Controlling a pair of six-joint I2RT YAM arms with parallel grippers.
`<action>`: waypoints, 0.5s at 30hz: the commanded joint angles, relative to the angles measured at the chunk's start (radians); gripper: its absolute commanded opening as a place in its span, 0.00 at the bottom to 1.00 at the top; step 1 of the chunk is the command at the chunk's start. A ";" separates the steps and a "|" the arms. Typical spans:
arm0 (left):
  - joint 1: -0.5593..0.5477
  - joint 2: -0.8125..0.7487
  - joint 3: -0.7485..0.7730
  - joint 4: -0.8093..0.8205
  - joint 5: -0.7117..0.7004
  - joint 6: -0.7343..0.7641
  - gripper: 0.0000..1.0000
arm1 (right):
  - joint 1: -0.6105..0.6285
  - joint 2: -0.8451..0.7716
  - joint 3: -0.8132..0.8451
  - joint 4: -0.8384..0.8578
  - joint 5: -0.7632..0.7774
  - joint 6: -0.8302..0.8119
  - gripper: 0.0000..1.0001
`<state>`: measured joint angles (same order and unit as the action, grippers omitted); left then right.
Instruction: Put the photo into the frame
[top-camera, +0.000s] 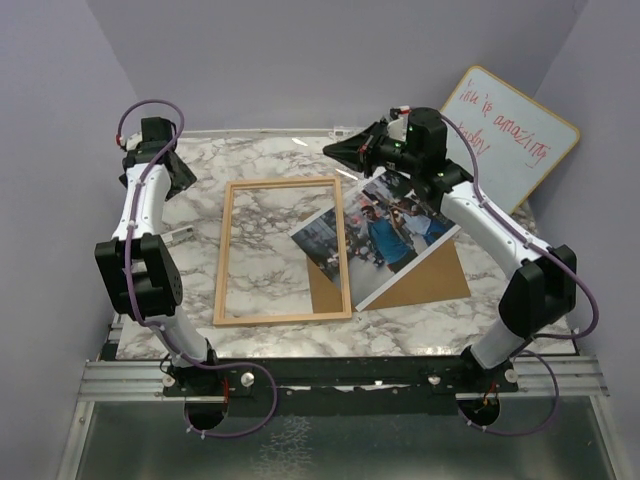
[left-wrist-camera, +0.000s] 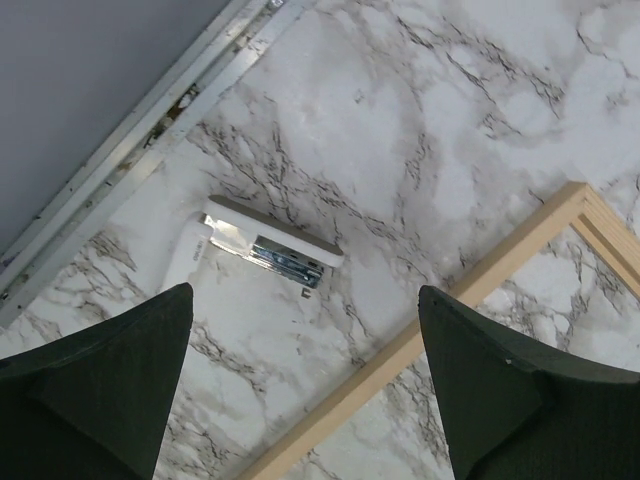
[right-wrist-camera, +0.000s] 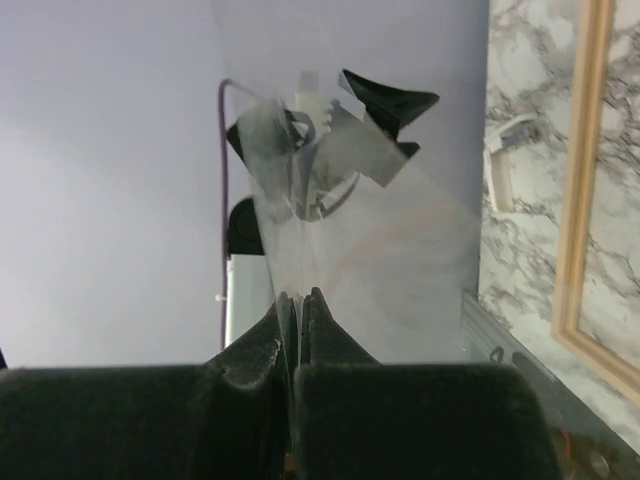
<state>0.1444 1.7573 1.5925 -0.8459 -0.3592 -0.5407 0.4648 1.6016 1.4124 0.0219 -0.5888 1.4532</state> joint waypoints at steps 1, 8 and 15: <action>0.040 -0.044 -0.007 -0.009 -0.040 -0.001 0.94 | 0.012 0.059 0.174 0.021 -0.007 0.017 0.01; 0.047 -0.017 -0.028 0.010 -0.007 -0.004 0.94 | 0.032 0.138 0.123 0.065 -0.031 0.068 0.01; 0.057 0.002 -0.040 0.022 -0.019 0.011 0.93 | 0.084 0.230 0.178 0.130 -0.048 0.120 0.01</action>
<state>0.1886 1.7432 1.5635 -0.8364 -0.3706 -0.5396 0.5106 1.7817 1.5490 0.0856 -0.6018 1.5238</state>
